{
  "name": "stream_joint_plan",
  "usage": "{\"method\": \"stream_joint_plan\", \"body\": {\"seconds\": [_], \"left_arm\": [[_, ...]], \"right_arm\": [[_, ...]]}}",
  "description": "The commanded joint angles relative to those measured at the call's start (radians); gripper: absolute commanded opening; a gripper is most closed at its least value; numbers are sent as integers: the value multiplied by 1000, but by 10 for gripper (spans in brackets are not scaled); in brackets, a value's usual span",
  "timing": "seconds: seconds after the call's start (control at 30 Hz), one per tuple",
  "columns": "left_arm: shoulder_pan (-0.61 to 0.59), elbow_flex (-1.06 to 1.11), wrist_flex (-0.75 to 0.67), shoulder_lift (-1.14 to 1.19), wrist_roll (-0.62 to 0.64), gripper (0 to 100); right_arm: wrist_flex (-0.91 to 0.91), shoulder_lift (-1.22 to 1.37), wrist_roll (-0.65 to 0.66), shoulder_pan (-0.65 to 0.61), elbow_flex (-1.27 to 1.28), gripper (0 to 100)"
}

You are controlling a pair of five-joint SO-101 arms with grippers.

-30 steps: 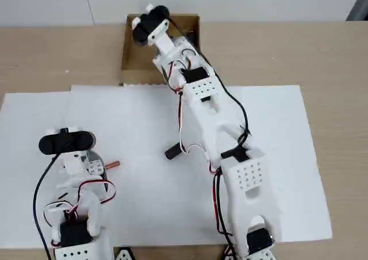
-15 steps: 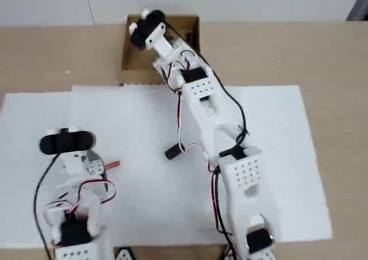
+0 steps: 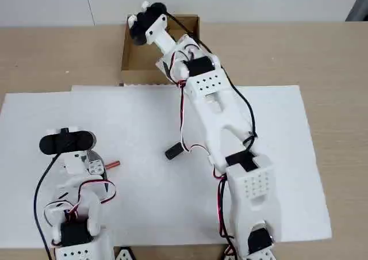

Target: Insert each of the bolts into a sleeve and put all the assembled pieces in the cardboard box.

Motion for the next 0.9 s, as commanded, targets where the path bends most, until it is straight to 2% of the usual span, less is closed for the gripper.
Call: {"method": "stream_joint_plan", "body": {"seconds": [0.0,0.47,0.73,0.87], "left_arm": [[2,-5,2,-9,-2,5],[2,-5,2,-9,0,5],[-2,-5,2,-9,0,5],[-3,-5,2,-9,2,5]], "right_arm": [[159,-140,2,7,-52,4],[762,-323,2,4,-49,4],[783,-357,12,2,-46,7],[791,-363,101,4,17,7]]}}
